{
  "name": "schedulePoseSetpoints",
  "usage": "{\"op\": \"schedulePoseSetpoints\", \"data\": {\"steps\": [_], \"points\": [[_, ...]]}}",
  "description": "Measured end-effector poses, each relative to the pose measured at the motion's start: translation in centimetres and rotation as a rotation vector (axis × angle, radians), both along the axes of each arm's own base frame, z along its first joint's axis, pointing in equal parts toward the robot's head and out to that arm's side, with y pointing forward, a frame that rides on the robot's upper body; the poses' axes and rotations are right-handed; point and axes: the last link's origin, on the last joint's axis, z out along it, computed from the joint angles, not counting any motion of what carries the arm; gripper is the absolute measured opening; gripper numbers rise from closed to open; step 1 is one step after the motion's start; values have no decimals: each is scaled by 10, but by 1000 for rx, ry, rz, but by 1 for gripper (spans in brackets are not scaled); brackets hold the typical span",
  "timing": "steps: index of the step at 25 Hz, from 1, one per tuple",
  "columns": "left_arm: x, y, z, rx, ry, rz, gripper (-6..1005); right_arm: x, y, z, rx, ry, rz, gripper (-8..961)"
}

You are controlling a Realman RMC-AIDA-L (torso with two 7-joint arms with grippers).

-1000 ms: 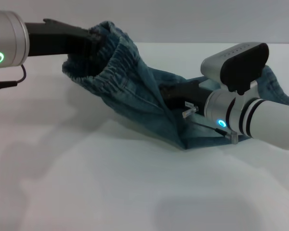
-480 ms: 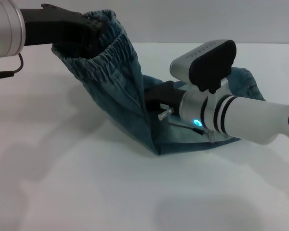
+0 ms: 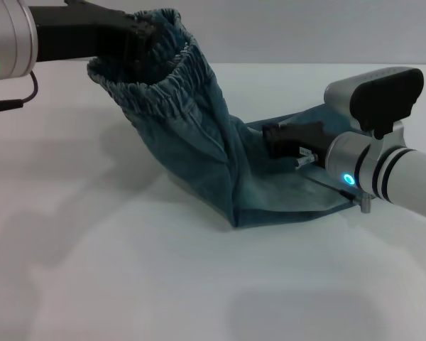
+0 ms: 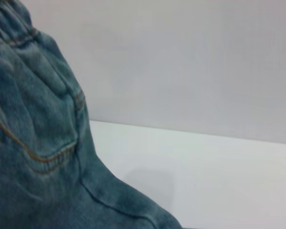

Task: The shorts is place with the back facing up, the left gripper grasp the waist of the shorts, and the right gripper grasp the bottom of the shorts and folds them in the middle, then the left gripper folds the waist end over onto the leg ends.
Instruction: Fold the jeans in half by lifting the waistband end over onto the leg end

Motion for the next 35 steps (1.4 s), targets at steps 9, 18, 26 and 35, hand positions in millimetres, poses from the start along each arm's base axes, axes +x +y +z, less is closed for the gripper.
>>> {"op": "schedulePoseSetpoints", "data": {"steps": [9, 18, 26, 35], "points": [[9, 1, -3, -3, -6, -28, 79, -26, -3, -17, -56, 12, 63, 16], [15, 2, -4, -4, -25, -49, 84, -63, -2, -32, -121, 47, 141, 17], [18, 1, -7, -8, -25, -67, 88, -80, 0, -36, -141, 61, 173, 18], [18, 3, -9, -13, -29, -66, 93, -92, -1, -41, -161, 63, 199, 19]]}}
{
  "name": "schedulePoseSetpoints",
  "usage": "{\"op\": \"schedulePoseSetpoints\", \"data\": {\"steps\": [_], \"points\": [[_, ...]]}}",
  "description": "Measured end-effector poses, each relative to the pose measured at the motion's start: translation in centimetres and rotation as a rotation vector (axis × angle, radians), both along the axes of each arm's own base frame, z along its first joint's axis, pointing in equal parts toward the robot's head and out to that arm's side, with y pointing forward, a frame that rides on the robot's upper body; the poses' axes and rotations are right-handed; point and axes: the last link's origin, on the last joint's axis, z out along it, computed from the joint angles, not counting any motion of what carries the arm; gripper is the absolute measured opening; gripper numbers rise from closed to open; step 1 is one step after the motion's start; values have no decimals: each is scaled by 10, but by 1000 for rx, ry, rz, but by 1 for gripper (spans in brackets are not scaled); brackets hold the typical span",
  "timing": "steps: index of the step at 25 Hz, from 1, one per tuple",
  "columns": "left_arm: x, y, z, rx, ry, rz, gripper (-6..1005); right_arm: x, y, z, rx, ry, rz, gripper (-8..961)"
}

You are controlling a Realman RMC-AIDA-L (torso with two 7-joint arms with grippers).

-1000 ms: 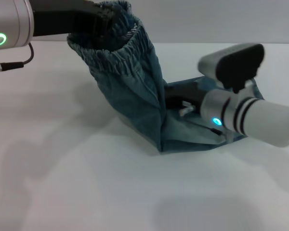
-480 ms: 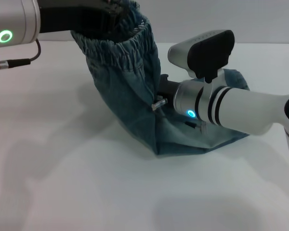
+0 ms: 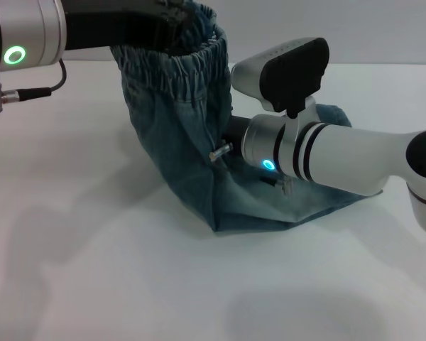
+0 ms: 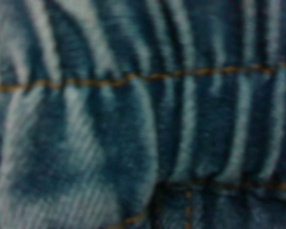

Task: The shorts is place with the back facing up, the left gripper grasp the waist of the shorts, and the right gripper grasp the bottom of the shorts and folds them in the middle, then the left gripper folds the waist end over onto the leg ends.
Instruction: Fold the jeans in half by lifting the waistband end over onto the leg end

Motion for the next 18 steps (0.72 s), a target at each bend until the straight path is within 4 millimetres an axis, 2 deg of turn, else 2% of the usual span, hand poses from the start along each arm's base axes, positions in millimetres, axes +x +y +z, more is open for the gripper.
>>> {"op": "schedulePoseSetpoints", "data": {"steps": [8, 12, 17, 18], "points": [[0, 3, -2, 1, -4, 0, 97, 4, -3, 0, 6, -1, -8, 20], [-2, 3, -3, 0, -5, 6, 99, 29, 4, 13, 88, -15, -80, 20], [-2, 3, -3, 6, -11, 7, 101, 66, 16, 42, 214, -22, -187, 21], [-2, 4, -3, 7, -12, 7, 102, 80, 18, 54, 255, -24, -222, 21]]}}
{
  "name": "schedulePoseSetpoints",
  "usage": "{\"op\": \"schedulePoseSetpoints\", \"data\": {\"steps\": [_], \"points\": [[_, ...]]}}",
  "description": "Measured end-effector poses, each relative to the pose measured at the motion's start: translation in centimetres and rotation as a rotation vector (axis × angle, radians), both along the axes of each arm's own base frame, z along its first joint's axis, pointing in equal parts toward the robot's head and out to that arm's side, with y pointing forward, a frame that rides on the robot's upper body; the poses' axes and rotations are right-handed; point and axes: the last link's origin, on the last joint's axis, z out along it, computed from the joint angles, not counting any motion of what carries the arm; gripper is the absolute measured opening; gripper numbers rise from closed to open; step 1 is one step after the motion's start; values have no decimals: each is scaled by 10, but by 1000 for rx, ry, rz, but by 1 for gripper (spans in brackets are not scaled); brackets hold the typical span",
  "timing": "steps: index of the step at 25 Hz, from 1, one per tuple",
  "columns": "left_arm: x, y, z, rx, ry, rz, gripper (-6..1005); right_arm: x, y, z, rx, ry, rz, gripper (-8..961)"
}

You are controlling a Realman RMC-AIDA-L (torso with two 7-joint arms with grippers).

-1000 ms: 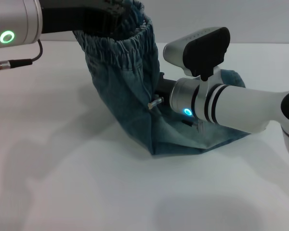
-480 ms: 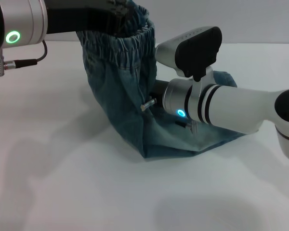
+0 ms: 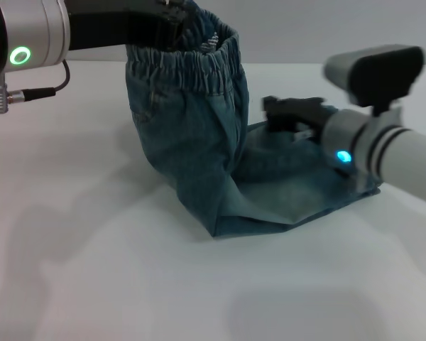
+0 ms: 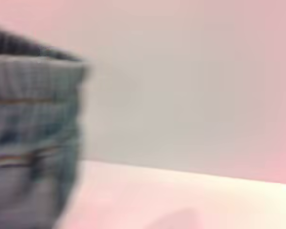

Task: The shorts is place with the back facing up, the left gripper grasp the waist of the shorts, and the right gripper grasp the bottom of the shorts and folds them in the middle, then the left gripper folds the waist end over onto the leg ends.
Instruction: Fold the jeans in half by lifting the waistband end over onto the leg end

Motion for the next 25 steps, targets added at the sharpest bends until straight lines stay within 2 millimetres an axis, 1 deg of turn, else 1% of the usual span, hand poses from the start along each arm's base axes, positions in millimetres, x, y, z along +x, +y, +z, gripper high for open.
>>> {"op": "schedulePoseSetpoints", "data": {"steps": [1, 2, 3, 4, 7, 10, 13, 17, 18, 19, 20, 22, 25], "points": [[0, 0, -1, 0, -1, 0, 102, 0, 0, 0, 0, 0, 0, 21], [1, 1, -3, -4, -10, -4, 103, 16, 0, 15, 46, -1, -38, 21], [1, 1, -3, -4, -10, -4, 103, 24, -1, 22, 68, 1, -55, 21], [2, 1, -5, -7, -16, -6, 104, 24, -1, 22, 68, 1, -55, 22], [5, 0, -13, -23, -47, -23, 105, 45, -6, 43, 135, -11, -98, 22], [10, -1, -24, -44, -78, -48, 107, 67, -17, 62, 194, -26, -141, 22], [12, -1, -39, -66, -85, -62, 108, 82, -26, 75, 231, -21, -184, 23], [12, 3, -66, -118, -83, -56, 110, 94, -37, 85, 247, -17, -204, 23], [11, 4, -75, -136, -79, -53, 111, 95, -41, 86, 245, -19, -204, 23], [11, 6, -96, -173, -67, -51, 111, 96, -41, 86, 243, -18, -204, 23], [11, 6, -96, -173, -67, -51, 112, 96, -41, 86, 243, -18, -204, 23], [10, 9, -118, -210, -52, -47, 113, 95, -42, 86, 238, -15, -202, 24], [15, 10, -148, -261, -44, -60, 114, 93, -42, 85, 229, -9, -192, 24]]}}
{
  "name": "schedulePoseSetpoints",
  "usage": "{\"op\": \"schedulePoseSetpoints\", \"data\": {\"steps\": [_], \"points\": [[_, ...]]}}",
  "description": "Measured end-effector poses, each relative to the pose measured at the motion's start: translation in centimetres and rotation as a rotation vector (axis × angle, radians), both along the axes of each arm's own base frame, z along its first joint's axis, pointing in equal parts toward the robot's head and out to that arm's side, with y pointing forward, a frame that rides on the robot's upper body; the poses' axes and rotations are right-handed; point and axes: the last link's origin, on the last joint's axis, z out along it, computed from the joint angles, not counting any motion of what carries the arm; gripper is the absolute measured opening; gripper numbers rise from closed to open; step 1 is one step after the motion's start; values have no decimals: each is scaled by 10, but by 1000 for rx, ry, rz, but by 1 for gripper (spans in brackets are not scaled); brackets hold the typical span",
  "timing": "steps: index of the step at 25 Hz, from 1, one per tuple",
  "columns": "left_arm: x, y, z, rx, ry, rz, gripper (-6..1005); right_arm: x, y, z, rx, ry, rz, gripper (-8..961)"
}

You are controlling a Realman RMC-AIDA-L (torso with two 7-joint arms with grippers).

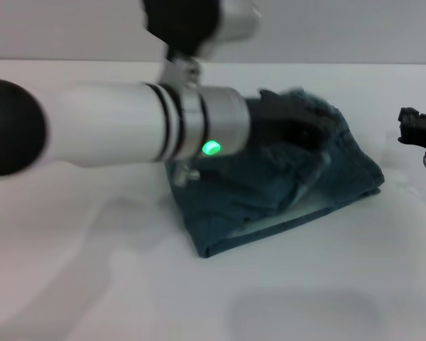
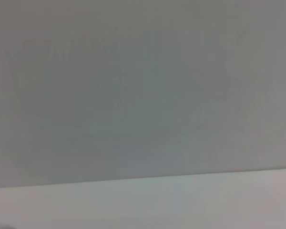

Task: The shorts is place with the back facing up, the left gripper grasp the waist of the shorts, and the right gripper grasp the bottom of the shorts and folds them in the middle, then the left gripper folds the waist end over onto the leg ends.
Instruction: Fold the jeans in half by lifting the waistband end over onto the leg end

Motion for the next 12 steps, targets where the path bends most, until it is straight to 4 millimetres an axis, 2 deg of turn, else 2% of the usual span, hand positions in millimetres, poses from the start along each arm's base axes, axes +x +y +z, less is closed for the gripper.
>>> {"op": "schedulePoseSetpoints", "data": {"steps": [2, 7, 9, 12], "points": [[4, -5, -16, -20, -3, -32, 115, -2, 0, 0, -2, 2, 6, 24], [17, -17, -29, -22, -15, -136, 118, -4, 0, -2, -13, 3, 17, 25], [18, -17, -28, -20, -21, -139, 329, -5, -1, -3, -17, -2, 20, 25], [13, -17, -25, -14, -28, -123, 447, -7, -1, -3, -19, -11, 29, 25]]}}
